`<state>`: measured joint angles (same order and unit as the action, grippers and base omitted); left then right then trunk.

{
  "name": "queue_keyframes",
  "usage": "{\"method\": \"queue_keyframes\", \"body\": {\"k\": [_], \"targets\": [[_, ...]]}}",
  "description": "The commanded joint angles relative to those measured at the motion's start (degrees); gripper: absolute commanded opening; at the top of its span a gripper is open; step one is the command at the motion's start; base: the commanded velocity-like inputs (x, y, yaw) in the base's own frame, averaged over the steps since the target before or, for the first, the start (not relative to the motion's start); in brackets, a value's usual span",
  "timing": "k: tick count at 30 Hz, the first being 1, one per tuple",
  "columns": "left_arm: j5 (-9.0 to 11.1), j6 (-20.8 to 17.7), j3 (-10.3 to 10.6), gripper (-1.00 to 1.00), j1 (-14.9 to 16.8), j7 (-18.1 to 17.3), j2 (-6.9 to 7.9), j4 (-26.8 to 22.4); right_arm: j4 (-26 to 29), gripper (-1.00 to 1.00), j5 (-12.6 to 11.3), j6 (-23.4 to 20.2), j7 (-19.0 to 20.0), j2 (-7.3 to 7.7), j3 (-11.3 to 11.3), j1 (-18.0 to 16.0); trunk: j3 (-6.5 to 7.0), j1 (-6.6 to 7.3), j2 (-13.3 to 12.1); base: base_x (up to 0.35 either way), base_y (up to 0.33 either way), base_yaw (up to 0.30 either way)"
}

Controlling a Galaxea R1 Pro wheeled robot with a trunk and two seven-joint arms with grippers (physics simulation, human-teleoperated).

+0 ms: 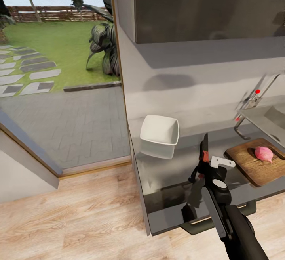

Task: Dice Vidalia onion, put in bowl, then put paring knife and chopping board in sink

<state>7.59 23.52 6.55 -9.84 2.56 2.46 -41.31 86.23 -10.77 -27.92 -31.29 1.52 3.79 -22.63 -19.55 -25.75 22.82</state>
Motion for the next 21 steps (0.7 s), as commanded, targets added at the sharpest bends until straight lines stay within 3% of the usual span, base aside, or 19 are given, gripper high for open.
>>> {"method": "queue_keyframes", "body": {"k": [1, 21], "targets": [[0.59, 0.12, 0.39, 1.00, -0.01, 0.26, 0.09, -0.08, 0.07, -1.00, -0.47, -0.20, -0.55, 0.06, 0.18, -0.05, -0.06, -0.03, 0.10, 0.000, 0.000, 0.000], [0.59, 0.12, 0.39, 1.00, -0.01, 0.25, 0.09, -0.03, 0.65, -1.00, -0.40, -0.20, -0.70, -0.03, 0.25, -0.05, 0.54, -0.03, 0.10, -0.008, 0.000, 0.000]]}}
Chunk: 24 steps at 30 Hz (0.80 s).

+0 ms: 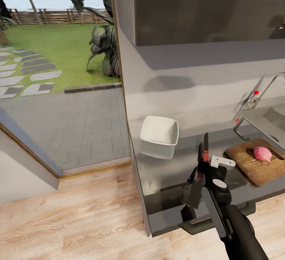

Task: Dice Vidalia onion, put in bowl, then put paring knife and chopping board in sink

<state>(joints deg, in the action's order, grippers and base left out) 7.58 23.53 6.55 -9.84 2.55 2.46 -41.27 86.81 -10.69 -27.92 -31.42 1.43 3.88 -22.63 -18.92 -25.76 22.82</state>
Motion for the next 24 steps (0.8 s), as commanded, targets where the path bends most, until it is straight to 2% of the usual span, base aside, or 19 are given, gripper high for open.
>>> {"method": "queue_keyframes", "body": {"k": [1, 9, 24], "targets": [[0.59, 0.11, 0.39, 1.00, -0.01, 0.27, 0.09, -0.07, 0.08, -1.00, -0.47, -0.20, -0.57, 0.07, 0.16, -0.05, 0.00, -0.02, 0.10, -0.142, 0.000, 0.000], [0.59, 0.11, 0.39, 1.00, -0.01, 0.27, 0.09, -0.07, 0.11, -1.00, -0.47, -0.20, -0.51, 0.07, 0.16, -0.05, 0.74, -0.02, 0.10, -0.261, 0.000, 0.000], [0.59, 0.11, 0.39, 1.00, -0.01, 0.27, 0.09, -0.05, 0.23, -1.00, -0.47, -0.13, -0.50, 0.05, 0.34, -0.05, 2.11, -0.02, 0.10, -0.016, 0.000, 0.000]]}}
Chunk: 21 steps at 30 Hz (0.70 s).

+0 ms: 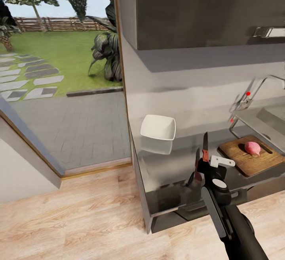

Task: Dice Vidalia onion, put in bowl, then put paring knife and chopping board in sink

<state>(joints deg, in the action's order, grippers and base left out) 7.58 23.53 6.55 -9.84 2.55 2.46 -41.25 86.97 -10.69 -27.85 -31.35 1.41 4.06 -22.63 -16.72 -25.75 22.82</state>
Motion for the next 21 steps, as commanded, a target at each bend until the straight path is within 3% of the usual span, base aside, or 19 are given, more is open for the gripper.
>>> {"method": "queue_keyframes", "body": {"k": [1, 5, 10, 16, 21], "targets": [[0.59, 0.11, 0.39, 1.00, 0.00, 0.27, 0.09, -0.07, 0.09, -1.00, -0.47, -0.20, -0.57, 0.05, 0.16, -0.05, 0.00, -0.04, 0.10, 0.000, 0.000, 0.000], [0.59, 0.11, 0.44, 1.00, 0.00, 0.27, 0.09, -0.06, 0.13, -1.00, -0.47, -0.19, -0.60, 0.00, 0.16, -0.05, 0.37, -0.04, 0.10, -0.047, 0.000, 0.000], [0.59, 0.11, 0.44, 1.00, 0.00, 0.27, 0.07, -0.06, 0.13, -1.00, -0.47, -0.23, -0.60, 0.01, 0.18, -0.05, 0.83, -0.04, 0.10, -0.248, -0.009, 0.000], [0.59, 0.11, 0.40, 1.00, 0.00, 0.27, 0.02, -0.06, 0.13, -1.00, -0.47, -0.23, -0.64, -0.01, 0.24, -0.05, 1.38, -0.04, 0.10, -0.204, -0.156, 0.000], [0.59, 0.11, 0.39, 1.00, 0.00, 0.28, 0.04, -0.06, 0.13, -1.00, -0.47, -0.20, -0.66, -0.01, 2.25, -0.05, 1.84, -0.04, 0.10, -0.020, -0.186, 0.009]]}}
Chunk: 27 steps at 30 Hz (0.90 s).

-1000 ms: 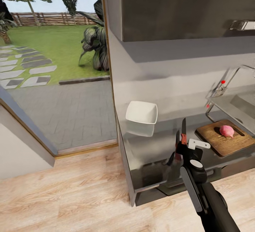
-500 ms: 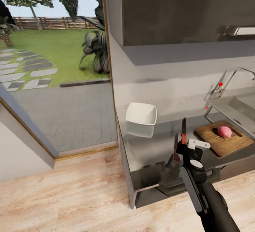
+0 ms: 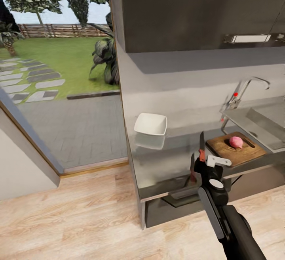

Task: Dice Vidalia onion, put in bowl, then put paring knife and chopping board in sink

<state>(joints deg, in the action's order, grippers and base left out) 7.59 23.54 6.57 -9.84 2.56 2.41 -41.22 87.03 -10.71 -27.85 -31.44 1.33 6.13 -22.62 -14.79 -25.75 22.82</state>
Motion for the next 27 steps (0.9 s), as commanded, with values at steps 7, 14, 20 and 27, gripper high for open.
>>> {"method": "queue_keyframes", "body": {"k": [7, 14, 20, 27], "targets": [[0.59, 0.09, 0.38, 1.00, -0.01, 0.26, 0.05, -0.09, 0.07, -1.00, -0.45, -0.19, -0.64, 0.07, 0.75, -0.05, 0.55, -0.04, 0.10, -0.002, -0.188, 0.076], [0.59, 0.10, 0.38, 1.00, -0.01, 0.29, 0.05, -0.09, 0.07, -1.00, -0.45, -0.19, -0.64, 0.04, 0.91, -0.05, 1.19, -0.04, 0.10, 0.000, -0.172, 0.066], [0.59, 0.08, 0.38, 1.00, -0.01, 0.26, 0.05, -0.09, 0.09, -1.00, -0.45, -0.19, -0.64, -0.01, 0.96, -0.05, 1.75, -0.04, 0.10, 0.000, -0.025, 0.006], [0.59, 0.10, 0.38, 1.00, -0.01, 0.26, 0.05, -0.09, 0.49, -1.00, -0.45, -0.19, -0.64, -0.01, 0.91, -0.05, 2.39, -0.04, 0.10, 0.000, -0.041, 0.000]]}}
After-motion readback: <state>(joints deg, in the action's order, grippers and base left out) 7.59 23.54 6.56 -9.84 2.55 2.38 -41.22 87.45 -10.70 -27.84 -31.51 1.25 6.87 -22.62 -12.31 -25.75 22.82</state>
